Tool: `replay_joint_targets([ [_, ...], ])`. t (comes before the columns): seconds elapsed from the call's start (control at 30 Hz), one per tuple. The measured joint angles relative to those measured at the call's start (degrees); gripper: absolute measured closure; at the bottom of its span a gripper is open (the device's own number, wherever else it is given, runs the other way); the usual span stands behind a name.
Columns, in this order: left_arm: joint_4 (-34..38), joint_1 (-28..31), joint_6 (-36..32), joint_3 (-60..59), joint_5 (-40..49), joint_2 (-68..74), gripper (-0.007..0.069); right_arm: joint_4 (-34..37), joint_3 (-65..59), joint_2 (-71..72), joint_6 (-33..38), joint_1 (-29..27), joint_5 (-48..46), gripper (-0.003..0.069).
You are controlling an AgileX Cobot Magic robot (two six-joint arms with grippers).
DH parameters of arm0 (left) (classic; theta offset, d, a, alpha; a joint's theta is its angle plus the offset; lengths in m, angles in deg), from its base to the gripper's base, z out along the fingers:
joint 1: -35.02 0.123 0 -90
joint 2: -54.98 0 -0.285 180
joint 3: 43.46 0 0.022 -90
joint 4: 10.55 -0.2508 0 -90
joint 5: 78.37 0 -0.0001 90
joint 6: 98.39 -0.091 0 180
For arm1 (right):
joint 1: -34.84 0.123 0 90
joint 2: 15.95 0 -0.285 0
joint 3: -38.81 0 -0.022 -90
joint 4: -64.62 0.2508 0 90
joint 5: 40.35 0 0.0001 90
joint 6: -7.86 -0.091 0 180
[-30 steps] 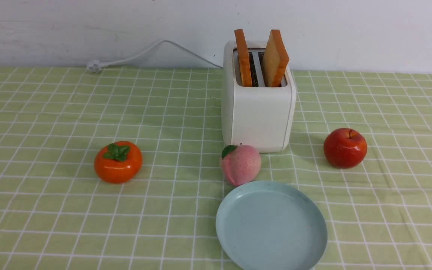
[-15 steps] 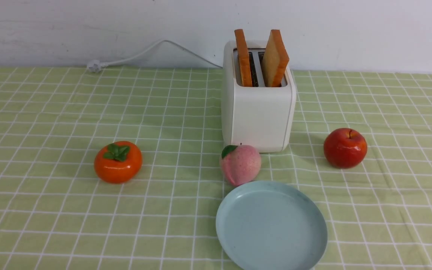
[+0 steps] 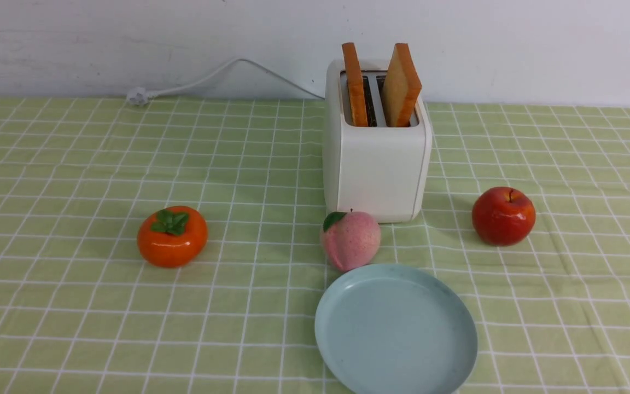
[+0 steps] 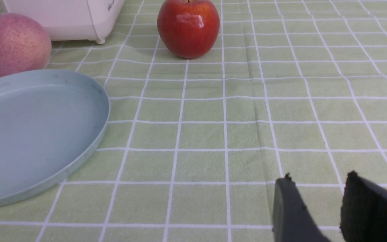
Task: Take toasted bread from bread machine on green coffee tablecloth place on plate.
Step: 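Reach for a toast slice standing in the toaster with the left gripper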
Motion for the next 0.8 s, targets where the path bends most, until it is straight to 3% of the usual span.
replay_joint_targets([
  [0.23, 2.2, 0.0, 2.4, 0.0, -5.0, 0.0, 0.0387, 0.0, 0.0, 0.0, 0.0, 0.0, 0.0, 0.0419],
  [0.47, 19.7, 0.0, 10.2, 0.0, -15.6, 0.0, 0.0387, -0.3, 0.0, 0.0, 0.0, 0.0, 0.0, 0.0419],
  [0.67, 33.0, 0.0, 11.1, 0.0, -23.0, 0.0, 0.0387, -15.4, 0.0, 0.0, 2.3, 0.0, -0.6, 0.0419],
  [0.8, 36.5, 0.0, 10.6, 0.1, -24.2, 0.0, 0.04, -25.4, -0.3, 0.0, 2.6, 0.0, -0.7, 0.0419],
])
